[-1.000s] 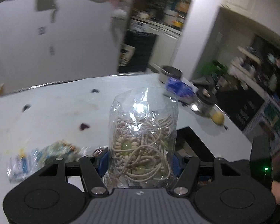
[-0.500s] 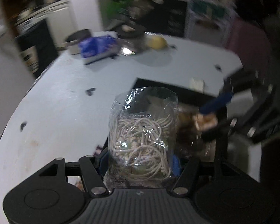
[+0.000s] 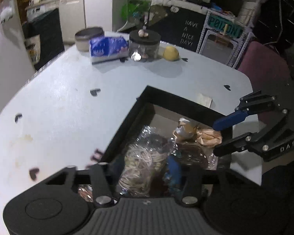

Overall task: Organize soft objects
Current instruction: 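Lower both bags into the black box and open both tools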

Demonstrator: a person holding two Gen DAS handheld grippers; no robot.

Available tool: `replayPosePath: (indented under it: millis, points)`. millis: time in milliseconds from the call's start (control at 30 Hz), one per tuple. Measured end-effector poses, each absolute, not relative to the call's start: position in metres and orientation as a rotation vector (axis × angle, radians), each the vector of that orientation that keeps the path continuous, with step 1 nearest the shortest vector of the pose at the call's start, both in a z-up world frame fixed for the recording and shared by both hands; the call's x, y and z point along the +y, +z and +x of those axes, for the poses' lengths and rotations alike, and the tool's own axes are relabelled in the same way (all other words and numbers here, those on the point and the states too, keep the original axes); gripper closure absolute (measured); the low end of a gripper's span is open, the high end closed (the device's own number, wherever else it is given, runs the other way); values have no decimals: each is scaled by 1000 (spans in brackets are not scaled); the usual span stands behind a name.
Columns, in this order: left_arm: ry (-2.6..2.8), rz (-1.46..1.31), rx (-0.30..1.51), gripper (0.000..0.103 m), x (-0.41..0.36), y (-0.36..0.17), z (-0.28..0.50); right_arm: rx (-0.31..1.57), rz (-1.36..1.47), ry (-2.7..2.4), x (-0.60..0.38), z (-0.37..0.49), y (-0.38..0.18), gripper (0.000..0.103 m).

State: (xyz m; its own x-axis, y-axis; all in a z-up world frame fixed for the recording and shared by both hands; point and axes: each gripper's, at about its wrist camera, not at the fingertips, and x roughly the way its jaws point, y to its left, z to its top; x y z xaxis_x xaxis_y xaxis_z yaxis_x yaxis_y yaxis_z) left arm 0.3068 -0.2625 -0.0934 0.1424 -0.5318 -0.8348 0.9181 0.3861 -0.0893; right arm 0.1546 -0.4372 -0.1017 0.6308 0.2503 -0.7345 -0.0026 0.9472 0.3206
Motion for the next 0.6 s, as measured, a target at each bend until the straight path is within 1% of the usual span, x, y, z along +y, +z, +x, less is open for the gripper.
replayPosePath:
  millis: [33, 267, 367, 533, 567, 600]
  points:
    - [-1106, 520, 939, 68, -265, -96, 306, 879, 303, 150, -437, 155, -101, 54]
    - [-1008, 617, 1032, 69, -277, -130, 301, 877, 299, 158, -437, 153, -99, 54]
    - [-995, 570, 1018, 70, -270, -124, 296, 871, 297, 160, -439, 151, -97, 54]
    - [-935, 436, 963, 68, -252, -98, 288, 852, 293, 163, -442, 146, -91, 54]
    - [-921, 409, 955, 67, -248, -93, 284, 844, 291, 162, -442, 145, -89, 54]
    - [-903, 372, 944, 63, -243, -87, 280, 838, 289, 161, -443, 144, -87, 54]
